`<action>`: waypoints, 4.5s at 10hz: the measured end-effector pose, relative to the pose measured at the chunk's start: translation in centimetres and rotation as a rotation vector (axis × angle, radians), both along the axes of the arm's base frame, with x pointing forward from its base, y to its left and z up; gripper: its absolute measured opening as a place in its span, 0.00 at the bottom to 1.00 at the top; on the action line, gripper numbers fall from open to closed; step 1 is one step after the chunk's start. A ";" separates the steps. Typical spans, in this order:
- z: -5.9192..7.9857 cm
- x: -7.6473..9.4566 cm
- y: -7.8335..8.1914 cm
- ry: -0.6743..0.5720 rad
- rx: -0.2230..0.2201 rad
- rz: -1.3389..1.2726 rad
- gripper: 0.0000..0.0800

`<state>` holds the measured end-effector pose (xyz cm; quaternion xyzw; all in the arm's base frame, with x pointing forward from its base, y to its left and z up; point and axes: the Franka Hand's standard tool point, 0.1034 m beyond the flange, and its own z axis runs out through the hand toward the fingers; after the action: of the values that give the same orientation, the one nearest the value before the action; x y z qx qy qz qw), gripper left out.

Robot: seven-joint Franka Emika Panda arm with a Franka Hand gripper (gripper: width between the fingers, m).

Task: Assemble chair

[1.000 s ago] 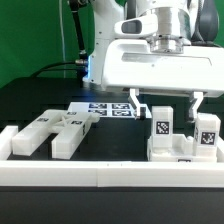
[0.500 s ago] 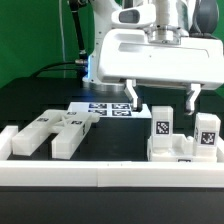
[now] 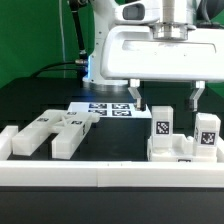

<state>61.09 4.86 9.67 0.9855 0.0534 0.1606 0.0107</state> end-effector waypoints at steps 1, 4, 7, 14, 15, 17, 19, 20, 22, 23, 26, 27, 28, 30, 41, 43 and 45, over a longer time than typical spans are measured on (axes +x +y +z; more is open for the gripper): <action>-0.3 -0.1 0.1 0.050 0.002 0.001 0.81; -0.6 -0.7 0.1 0.186 0.007 0.000 0.81; -0.7 -0.8 -0.3 0.186 0.007 -0.005 0.81; -1.1 -0.9 -0.7 0.189 0.011 -0.031 0.36; -1.1 -0.9 -0.6 0.189 0.021 -0.065 0.36; -1.1 -0.9 -0.3 0.189 0.060 -0.214 0.36; -1.1 -0.9 0.1 0.188 0.113 -0.427 0.36; -1.1 -0.9 0.1 0.187 0.134 -0.505 0.36; -1.1 -0.9 0.4 0.186 0.179 -0.664 0.36; -1.1 -0.9 0.5 0.187 0.195 -0.719 0.36; -1.2 -0.8 0.6 0.192 0.276 -0.980 0.36; -1.2 -0.8 0.6 0.193 0.293 -1.040 0.36; -1.2 -0.8 0.6 0.195 0.314 -1.107 0.36; -1.2 -0.8 0.7 0.194 0.332 -1.171 0.36; -1.4 -1.0 1.1 0.203 0.229 -0.680 0.81; -1.5 -1.0 1.1 0.202 0.188 -0.526 0.81; -1.4 -1.0 1.1 0.198 0.140 -0.353 0.81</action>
Offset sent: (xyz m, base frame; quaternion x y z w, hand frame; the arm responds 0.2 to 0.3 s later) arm -0.0037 -0.0063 -0.0014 0.0012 -0.0627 -0.0099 0.9980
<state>60.13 5.99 8.22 0.9889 -0.1306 0.0618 -0.0352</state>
